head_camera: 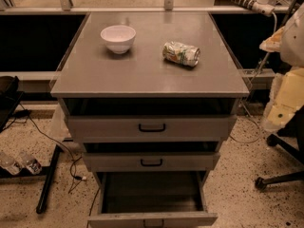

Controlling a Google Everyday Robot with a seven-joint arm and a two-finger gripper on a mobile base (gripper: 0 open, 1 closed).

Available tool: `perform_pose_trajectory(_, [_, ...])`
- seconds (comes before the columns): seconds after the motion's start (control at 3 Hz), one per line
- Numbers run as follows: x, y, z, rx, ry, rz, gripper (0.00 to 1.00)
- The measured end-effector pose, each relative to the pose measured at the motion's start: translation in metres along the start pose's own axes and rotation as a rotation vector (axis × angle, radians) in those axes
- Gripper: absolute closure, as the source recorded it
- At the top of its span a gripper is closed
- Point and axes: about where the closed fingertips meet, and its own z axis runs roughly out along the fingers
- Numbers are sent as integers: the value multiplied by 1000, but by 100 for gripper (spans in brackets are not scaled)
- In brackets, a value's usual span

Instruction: Close bottom drawer

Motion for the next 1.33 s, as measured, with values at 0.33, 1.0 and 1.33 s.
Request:
perform_pose_trajectory(0.33, [0,0,0,0,0,0,0])
perform_pose_trajectory(1.0, [4,30,35,-39,-52,-7,0])
perform_pose_trajectory(1.33, [21,59,84,-78,-71,-14,17])
